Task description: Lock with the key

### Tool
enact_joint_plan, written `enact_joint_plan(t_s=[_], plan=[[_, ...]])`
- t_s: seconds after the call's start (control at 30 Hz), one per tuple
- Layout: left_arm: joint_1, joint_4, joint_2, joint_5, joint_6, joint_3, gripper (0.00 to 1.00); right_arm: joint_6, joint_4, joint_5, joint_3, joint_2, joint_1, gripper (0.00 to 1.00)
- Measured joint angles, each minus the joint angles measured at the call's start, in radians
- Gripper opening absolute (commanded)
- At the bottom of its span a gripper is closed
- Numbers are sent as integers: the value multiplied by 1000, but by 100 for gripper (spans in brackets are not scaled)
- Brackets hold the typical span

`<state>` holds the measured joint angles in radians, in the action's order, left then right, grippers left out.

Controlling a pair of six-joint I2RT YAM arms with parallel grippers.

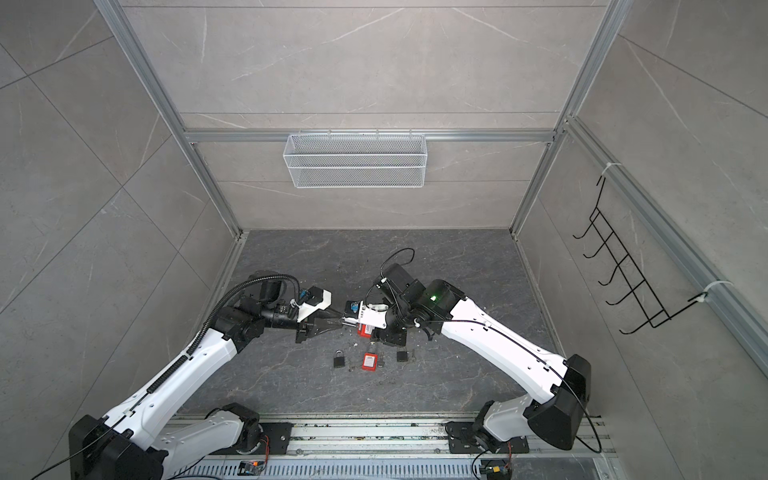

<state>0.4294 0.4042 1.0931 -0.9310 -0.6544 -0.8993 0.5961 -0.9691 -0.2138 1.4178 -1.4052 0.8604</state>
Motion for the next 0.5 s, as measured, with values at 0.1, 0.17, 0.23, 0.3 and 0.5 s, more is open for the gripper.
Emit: enact_joint_plan(t_s=[0.1, 0.17, 0.23, 0.3, 0.5], plan=[[3, 7, 6, -19, -3, -5, 18, 0, -1, 0, 3, 0, 0, 31], [3, 10, 13, -35, 0, -14, 16, 3, -5, 0, 9, 0, 0, 31], [3, 11, 21, -47, 2, -27, 12, 8, -12, 0, 20, 0, 0, 31], [4, 10, 31, -54, 4, -40, 10, 12, -21, 4, 35, 0, 0, 32], [14, 16, 50, -76, 6, -49, 0, 28, -24, 39, 42, 1, 1, 68]])
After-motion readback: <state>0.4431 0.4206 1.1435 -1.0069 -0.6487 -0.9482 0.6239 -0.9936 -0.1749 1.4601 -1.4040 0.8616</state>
